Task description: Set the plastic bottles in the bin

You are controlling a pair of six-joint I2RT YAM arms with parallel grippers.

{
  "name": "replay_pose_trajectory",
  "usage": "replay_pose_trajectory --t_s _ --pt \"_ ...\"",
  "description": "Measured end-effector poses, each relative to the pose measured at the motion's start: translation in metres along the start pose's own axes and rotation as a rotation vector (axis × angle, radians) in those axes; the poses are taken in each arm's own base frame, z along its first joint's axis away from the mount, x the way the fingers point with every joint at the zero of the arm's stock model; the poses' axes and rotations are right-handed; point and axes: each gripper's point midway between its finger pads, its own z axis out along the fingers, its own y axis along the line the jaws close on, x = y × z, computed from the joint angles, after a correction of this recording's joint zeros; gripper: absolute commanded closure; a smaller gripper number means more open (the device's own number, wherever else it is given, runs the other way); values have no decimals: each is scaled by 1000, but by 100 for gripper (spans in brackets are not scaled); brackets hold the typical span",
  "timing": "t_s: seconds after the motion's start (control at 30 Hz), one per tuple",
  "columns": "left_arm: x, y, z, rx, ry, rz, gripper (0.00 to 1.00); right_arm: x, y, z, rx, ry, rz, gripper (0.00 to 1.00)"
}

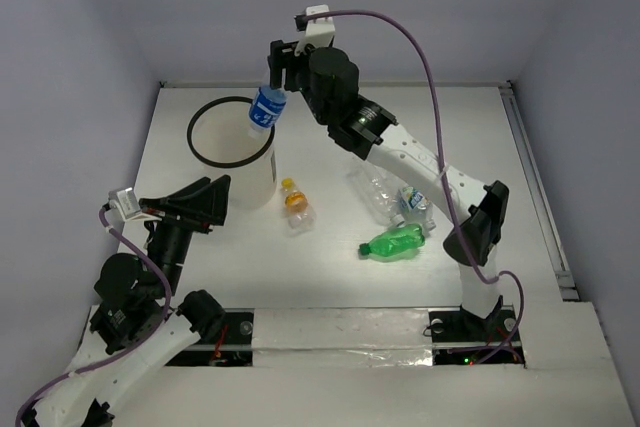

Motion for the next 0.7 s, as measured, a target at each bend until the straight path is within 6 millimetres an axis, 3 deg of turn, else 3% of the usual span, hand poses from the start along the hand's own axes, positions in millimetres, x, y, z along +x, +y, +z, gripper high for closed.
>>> replay_pose_trajectory --t_s 0.1,0.23,0.4,0.53,0.7 --pt "0 0 0 0 0 0 30 -6 7 1 -14 -38 -67 43" --pt "0 0 0 0 0 -1 30 0 26 1 -49 -59 -155 39" --pt "0 0 0 -1 -1 -1 31 44 55 7 -102 -16 -274 32" --pt "0 1 0 -5 -3 0 31 86 71 9 -146 41 -338 19" --pt "0 2 1 -10 -3 0 31 103 79 9 -166 62 -371 5"
